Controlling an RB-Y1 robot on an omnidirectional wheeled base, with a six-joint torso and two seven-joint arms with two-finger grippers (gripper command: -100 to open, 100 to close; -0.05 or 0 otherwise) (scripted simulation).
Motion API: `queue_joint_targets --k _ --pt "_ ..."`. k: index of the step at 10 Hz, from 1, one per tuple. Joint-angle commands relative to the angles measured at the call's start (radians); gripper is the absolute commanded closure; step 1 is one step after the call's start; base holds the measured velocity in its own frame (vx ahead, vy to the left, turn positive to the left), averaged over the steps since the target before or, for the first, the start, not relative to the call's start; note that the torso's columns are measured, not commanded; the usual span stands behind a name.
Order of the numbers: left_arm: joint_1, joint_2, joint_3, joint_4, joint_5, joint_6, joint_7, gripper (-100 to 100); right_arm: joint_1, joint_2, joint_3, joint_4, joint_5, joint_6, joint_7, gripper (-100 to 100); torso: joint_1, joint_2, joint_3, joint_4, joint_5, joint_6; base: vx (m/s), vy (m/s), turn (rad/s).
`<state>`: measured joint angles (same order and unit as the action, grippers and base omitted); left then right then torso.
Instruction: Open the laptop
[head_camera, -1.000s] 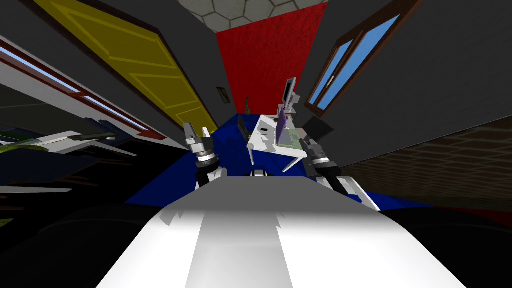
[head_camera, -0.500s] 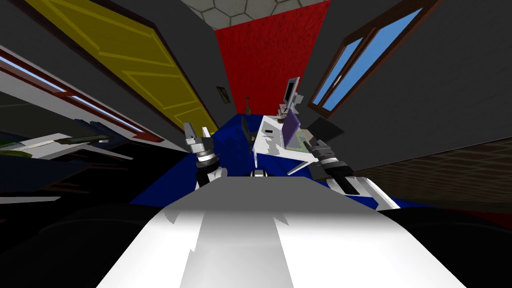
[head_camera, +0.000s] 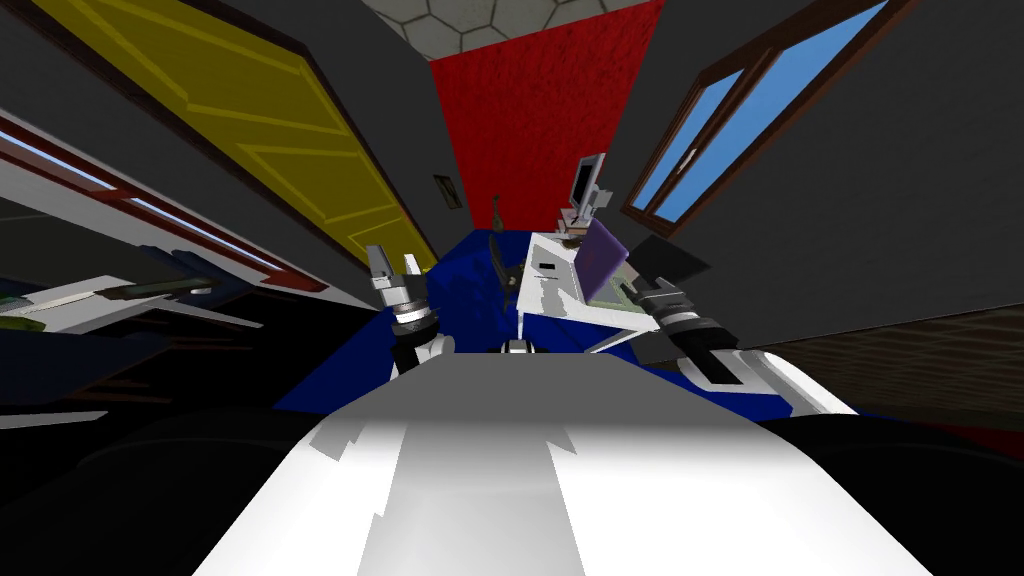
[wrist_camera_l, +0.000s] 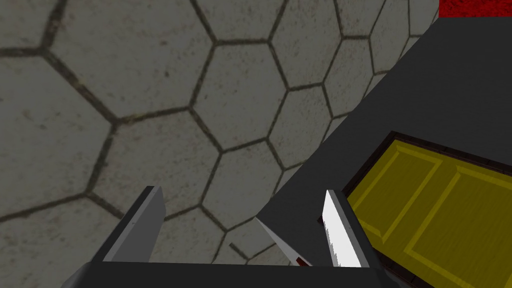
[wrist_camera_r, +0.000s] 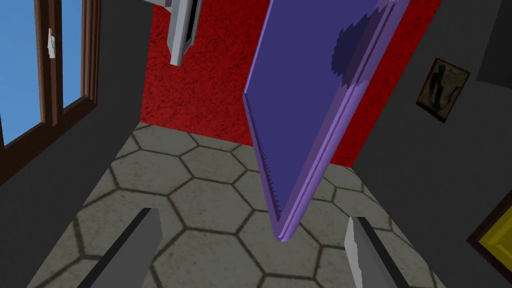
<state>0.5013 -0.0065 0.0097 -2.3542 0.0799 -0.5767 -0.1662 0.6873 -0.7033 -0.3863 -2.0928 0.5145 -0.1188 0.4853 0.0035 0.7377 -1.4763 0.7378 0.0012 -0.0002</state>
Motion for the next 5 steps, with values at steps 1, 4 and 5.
queue_joint_targets --k 1,4,5 --pt "0.0 0.0 0.0 0.0 0.0 0.0 0.0 0 0.017 -0.065 -0.04 0.02 0.043 0.056 0.034 -100 -0.003 0.002 0.001 0.001 -0.001 0.0 0.097 0.184 -0.02" --pt "0.0 0.0 0.0 0.0 0.0 0.0 0.0 0 0.037 -0.149 -0.092 0.048 0.095 0.115 0.074 -100 -0.007 0.001 0.001 0.0 -0.002 0.0 0.101 0.159 -0.028" --pt "0.0 0.0 0.0 0.0 0.0 0.0 0.0 0 0.041 -0.165 -0.102 0.053 0.105 0.126 0.082 -100 -0.002 0.0 0.0 0.0 -0.001 0.0 0.113 0.187 -0.038"
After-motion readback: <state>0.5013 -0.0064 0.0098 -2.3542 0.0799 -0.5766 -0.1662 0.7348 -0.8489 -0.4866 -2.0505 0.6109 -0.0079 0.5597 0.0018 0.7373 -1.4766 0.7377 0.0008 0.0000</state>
